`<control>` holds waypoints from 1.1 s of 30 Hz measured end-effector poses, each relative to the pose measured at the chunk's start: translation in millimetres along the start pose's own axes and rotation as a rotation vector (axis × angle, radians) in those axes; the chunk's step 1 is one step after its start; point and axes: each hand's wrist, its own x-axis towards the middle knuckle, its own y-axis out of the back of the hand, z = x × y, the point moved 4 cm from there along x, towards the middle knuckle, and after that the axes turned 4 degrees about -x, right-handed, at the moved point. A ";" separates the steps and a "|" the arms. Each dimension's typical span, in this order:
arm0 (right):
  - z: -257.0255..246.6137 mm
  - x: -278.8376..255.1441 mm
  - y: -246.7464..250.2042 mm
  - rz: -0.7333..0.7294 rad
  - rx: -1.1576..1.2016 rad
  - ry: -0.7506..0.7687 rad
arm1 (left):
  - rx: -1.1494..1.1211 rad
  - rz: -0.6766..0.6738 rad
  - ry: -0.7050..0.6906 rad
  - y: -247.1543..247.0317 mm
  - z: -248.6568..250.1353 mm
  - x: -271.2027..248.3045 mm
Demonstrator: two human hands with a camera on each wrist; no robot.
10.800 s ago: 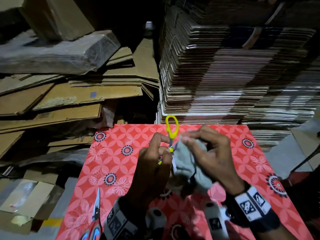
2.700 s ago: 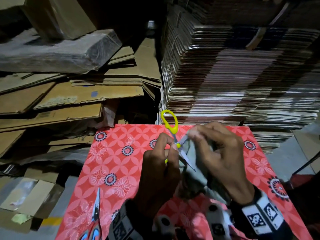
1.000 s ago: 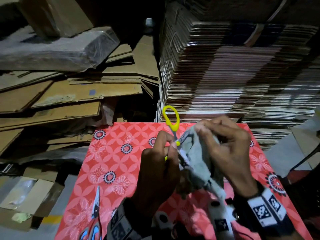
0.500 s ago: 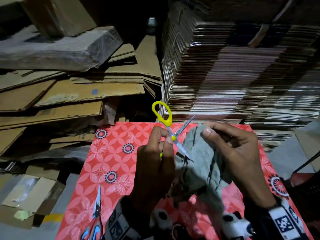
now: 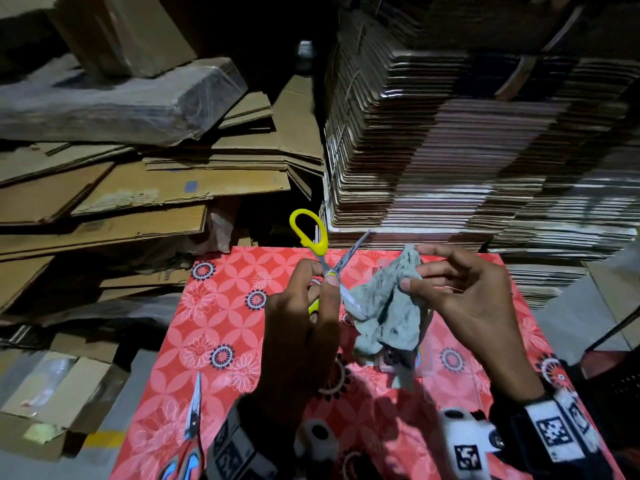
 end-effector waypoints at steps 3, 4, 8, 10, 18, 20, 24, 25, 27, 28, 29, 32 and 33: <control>9.1 2.0 0.7 0.055 -0.178 0.030 | 0.005 -0.011 0.005 -1.2 -1.5 -1.0; 11.3 2.7 1.0 0.060 -0.216 0.027 | 0.013 -0.015 0.012 -1.7 -3.4 -1.5; 10.5 3.6 1.1 0.062 -0.288 0.020 | 0.041 -0.034 0.058 -6.2 -11.8 -3.3; 4.6 2.6 2.2 0.060 -0.258 0.025 | 0.053 -0.048 0.056 -9.8 -13.8 -4.1; -15.9 -7.2 -12.9 0.081 -0.009 0.125 | 0.131 -0.070 -0.041 -19.3 -9.5 -3.0; -17.1 -8.2 -18.6 0.049 0.067 0.135 | 0.170 -0.070 -0.056 -19.8 -7.8 -3.1; -20.3 -16.5 -25.5 -0.033 0.129 0.159 | 0.184 -0.058 -0.045 -16.9 -10.9 -1.8; -21.3 -18.6 -26.7 -0.035 0.130 0.168 | 0.178 -0.066 -0.040 -16.3 -11.7 -1.7; -22.8 -22.6 -29.4 -0.025 0.129 0.187 | 0.175 -0.080 -0.039 -15.1 -10.9 -1.4; -24.4 -24.8 -30.4 -0.016 0.118 0.206 | 0.172 -0.087 -0.039 -14.9 -9.2 -1.3; -26.4 -27.3 -30.9 -0.007 0.106 0.230 | 0.168 -0.096 -0.038 -14.8 -7.4 -1.3; -30.7 -35.4 -33.2 0.043 0.110 0.273 | 0.141 -0.117 -0.041 -13.5 -0.8 -0.9; -32.2 -38.4 -34.3 0.063 0.126 0.273 | 0.136 -0.122 -0.051 -13.1 1.4 -0.8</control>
